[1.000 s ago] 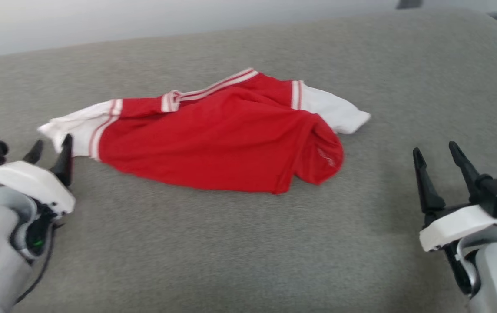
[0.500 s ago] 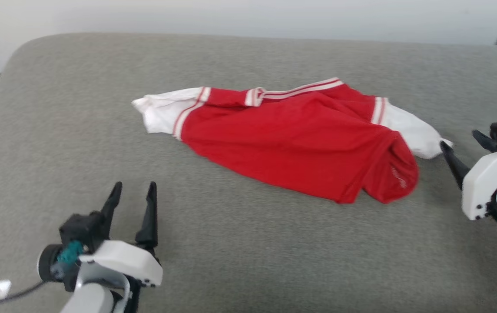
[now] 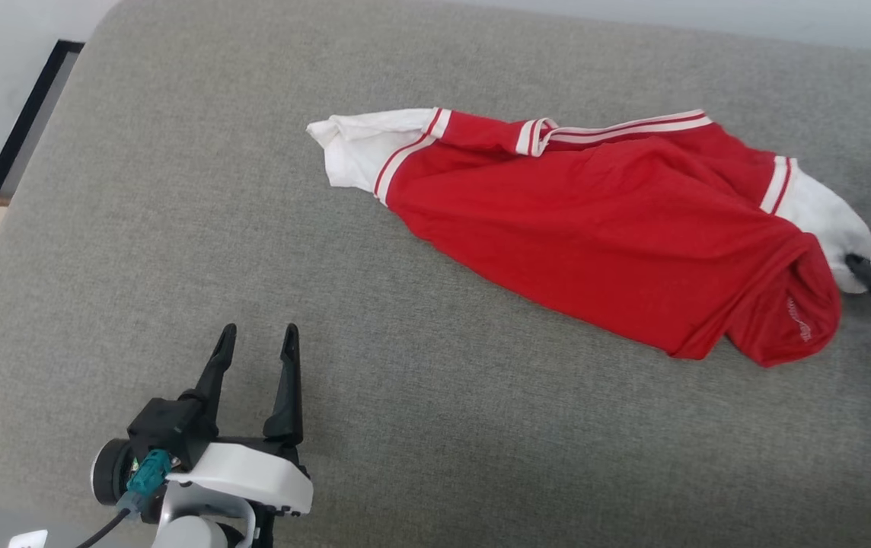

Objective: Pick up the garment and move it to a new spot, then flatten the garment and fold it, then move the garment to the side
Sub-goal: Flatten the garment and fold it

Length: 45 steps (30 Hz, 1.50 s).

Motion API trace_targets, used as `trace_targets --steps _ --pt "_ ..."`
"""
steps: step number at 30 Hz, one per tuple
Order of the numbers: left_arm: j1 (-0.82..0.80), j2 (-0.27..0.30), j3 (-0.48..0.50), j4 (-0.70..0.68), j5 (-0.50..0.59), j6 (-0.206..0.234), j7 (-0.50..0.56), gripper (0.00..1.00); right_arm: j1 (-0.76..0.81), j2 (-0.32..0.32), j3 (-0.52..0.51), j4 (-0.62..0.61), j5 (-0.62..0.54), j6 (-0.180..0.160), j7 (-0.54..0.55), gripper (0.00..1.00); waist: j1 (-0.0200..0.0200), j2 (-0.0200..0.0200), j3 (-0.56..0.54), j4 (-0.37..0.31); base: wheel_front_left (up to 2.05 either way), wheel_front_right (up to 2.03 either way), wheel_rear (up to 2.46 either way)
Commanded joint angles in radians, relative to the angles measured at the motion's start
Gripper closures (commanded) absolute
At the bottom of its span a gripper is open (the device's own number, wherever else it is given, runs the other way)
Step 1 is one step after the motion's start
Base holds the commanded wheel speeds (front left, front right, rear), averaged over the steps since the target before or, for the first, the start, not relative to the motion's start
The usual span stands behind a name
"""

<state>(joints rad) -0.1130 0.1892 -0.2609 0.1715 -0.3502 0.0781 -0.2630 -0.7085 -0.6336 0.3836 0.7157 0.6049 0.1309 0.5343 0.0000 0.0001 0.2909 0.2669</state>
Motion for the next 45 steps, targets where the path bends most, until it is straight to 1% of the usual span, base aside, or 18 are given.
trace_targets --steps 1,2,3,5,7,13,16,17,21,24,27,28,29,32,36,41,42,45 --pt "0.014 -0.007 0.011 -0.005 0.011 -0.008 -0.002 0.00 0.004 0.009 0.012 0.013 0.011 0.000 0.018 0.00 0.0000 -0.0001 0.015 0.013 0.00 0.00 0.00" --pt "0.017 -0.017 0.021 -0.005 0.020 -0.015 -0.002 0.00 0.009 0.016 0.021 0.018 0.022 0.000 0.031 0.03 0.0000 -0.0001 0.017 0.015 0.00 0.00 0.00" --pt "0.019 -0.025 0.031 -0.005 0.030 -0.022 -0.002 0.00 0.010 0.020 0.029 0.023 0.029 0.000 0.042 0.52 0.0000 -0.0001 0.018 0.016 0.00 0.00 0.00" --pt "0.021 -0.041 0.052 -0.007 0.041 -0.037 -0.002 0.00 0.014 0.026 0.040 0.027 0.050 0.000 0.060 1.00 0.0000 -0.0001 0.019 0.014 0.00 0.00 0.00" --pt "0.024 -0.052 0.071 -0.006 0.056 -0.050 -0.002 0.00 0.015 0.020 0.043 0.028 0.063 0.000 0.065 1.00 0.0000 -0.0001 0.014 0.009 0.00 0.00 0.00" --pt "0.035 -0.073 0.116 -0.009 0.098 -0.084 -0.002 0.00 0.030 -0.057 -0.003 0.019 0.073 -0.002 0.000 1.00 0.0000 -0.0001 -0.003 -0.007 0.00 0.00 0.00" --pt "0.041 -0.080 0.136 -0.012 0.108 -0.095 -0.002 0.00 0.056 -0.104 -0.039 0.006 0.084 -0.002 -0.024 1.00 0.0000 -0.0001 -0.009 -0.019 0.00 0.00 0.00" --pt "0.045 -0.084 0.147 -0.015 0.118 -0.104 -0.002 0.00 0.078 -0.140 -0.072 0.003 0.089 -0.001 -0.038 1.00 0.0000 -0.0001 -0.011 -0.026 0.00 0.00 0.00" --pt "0.053 -0.091 0.164 -0.017 0.134 -0.120 -0.002 0.00 0.120 -0.182 -0.128 0.003 0.086 -0.001 -0.045 1.00 0.0000 -0.0001 -0.010 -0.043 0.00 0.00 0.00" --pt "0.049 -0.095 0.172 -0.016 0.146 -0.130 -0.002 0.00 0.137 -0.183 -0.162 0.009 0.076 -0.001 -0.047 1.00 0.0000 -0.0001 -0.008 -0.057 0.00 0.00 0.00" --pt "0.035 -0.088 0.173 -0.012 0.161 -0.145 -0.002 0.00 0.138 -0.153 -0.184 0.002 0.060 -0.001 -0.076 1.00 0.0000 -0.0001 -0.009 -0.076 0.00 0.00 0.00" --pt "0.026 -0.082 0.169 -0.010 0.163 -0.152 -0.002 0.00 0.134 -0.144 -0.194 -0.003 0.054 -0.001 -0.097 0.53 0.0000 -0.0001 -0.009 -0.082 0.00 0.00 0.00" --pt "0.012 -0.071 0.160 -0.008 0.170 -0.161 -0.002 0.00 0.127 -0.135 -0.208 -0.007 0.044 -0.001 -0.123 0.00 0.0000 -0.0001 -0.009 -0.091 0.00 0.00 0.00" --pt "-0.048 -0.026 0.118 0.004 0.196 -0.186 -0.002 0.00 0.118 -0.107 -0.242 -0.009 0.002 0.000 -0.191 0.00 0.0000 -0.0001 -0.004 -0.118 0.00 0.00 0.00" --pt "-0.177 0.067 0.039 0.011 0.197 -0.206 0.042 0.00 0.128 -0.072 -0.288 -0.038 -0.044 0.000 -0.291 0.00 0.0000 -0.0001 0.004 -0.169 0.00 0.00 0.00" --pt "-0.355 0.227 -0.145 0.002 0.094 -0.207 0.131 0.00 0.160 0.006 -0.336 -0.113 -0.085 0.000 -0.415 0.00 0.0000 -0.0001 0.025 -0.261 0.00 0.00 0.00" --pt "-0.355 0.227 -0.145 0.002 0.094 -0.207 0.131 0.00 0.160 0.006 -0.336 -0.113 -0.085 0.000 -0.415 0.00 0.0000 -0.0001 0.025 -0.261 0.00 0.00 0.00" --pt "-0.453 0.327 -0.270 0.012 -0.007 -0.207 0.197 0.00 0.186 0.066 -0.350 -0.163 -0.106 0.000 -0.459 0.00 0.0000 -0.0001 0.042 -0.327 0.00 0.00 0.00"
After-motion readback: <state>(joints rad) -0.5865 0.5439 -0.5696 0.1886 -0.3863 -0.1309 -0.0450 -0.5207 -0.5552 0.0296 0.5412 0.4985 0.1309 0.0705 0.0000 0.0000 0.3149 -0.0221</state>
